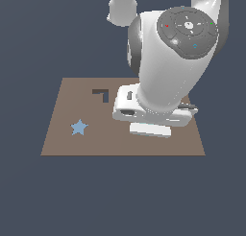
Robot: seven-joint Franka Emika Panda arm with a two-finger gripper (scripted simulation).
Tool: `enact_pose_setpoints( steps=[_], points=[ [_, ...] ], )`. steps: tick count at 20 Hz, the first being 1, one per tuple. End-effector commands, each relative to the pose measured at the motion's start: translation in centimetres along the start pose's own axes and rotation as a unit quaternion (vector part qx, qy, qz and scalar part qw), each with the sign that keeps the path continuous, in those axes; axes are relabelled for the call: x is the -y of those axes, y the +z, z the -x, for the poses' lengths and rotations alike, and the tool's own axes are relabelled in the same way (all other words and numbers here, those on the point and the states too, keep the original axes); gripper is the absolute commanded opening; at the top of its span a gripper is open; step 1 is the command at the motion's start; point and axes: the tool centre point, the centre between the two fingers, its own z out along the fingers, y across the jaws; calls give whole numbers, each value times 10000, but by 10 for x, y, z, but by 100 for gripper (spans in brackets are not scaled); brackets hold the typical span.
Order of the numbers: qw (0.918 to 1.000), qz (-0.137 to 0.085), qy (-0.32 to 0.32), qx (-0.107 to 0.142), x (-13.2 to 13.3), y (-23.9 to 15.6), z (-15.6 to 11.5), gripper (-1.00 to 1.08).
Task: Insert a designated object into the corresponding slot on a board.
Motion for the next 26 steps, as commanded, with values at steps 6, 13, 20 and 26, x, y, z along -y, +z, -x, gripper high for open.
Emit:
enact_pose_setpoints(
  steps=[6,13,20,26],
  points=[
    [9961,0,-880,-3,26,-4,36,-100],
    [9923,1,-1239,-2,34,-5,53,-100],
    [9922,1,-1250,2,34,-4,54,-100],
    [9922,4,-1244,3,34,5,53,-100]
  ],
)
